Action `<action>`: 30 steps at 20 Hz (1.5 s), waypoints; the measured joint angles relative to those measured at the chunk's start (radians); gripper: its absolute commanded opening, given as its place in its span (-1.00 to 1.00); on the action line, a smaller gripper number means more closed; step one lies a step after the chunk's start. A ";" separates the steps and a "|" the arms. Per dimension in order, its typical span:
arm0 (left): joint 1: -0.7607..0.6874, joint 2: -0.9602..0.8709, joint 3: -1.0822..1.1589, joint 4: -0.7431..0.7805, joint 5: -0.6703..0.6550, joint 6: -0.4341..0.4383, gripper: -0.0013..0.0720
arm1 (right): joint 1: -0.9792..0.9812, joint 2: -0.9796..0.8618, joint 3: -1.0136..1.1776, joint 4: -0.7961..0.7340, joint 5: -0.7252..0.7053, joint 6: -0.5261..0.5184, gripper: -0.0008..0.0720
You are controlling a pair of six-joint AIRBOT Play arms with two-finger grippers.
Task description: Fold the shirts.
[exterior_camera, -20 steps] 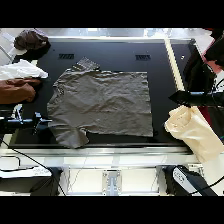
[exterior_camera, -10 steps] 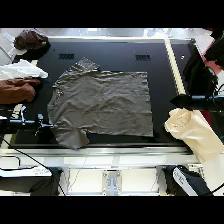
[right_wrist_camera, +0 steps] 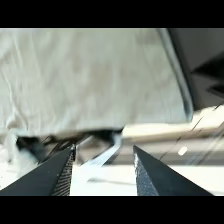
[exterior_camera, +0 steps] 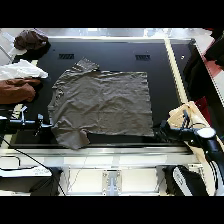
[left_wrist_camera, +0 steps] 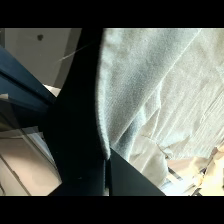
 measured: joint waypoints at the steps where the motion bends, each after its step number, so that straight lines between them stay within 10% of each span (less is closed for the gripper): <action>1: 0.000 0.000 0.000 0.000 -0.001 0.000 -0.94 | 0.000 0.002 -0.016 0.011 0.008 0.011 0.16; 16: 0.000 0.000 0.000 0.000 -0.010 0.000 -0.94 | 0.090 -0.215 -0.084 0.070 -0.203 0.069 0.14; 21: 0.000 0.000 0.000 0.000 -0.010 0.001 -0.94 | 0.123 -0.285 -0.074 0.100 -0.305 0.061 -0.94; 30: 0.001 0.144 0.103 -0.209 -0.098 0.036 -0.94 | 0.142 -0.246 0.225 0.103 -0.227 -0.111 -0.95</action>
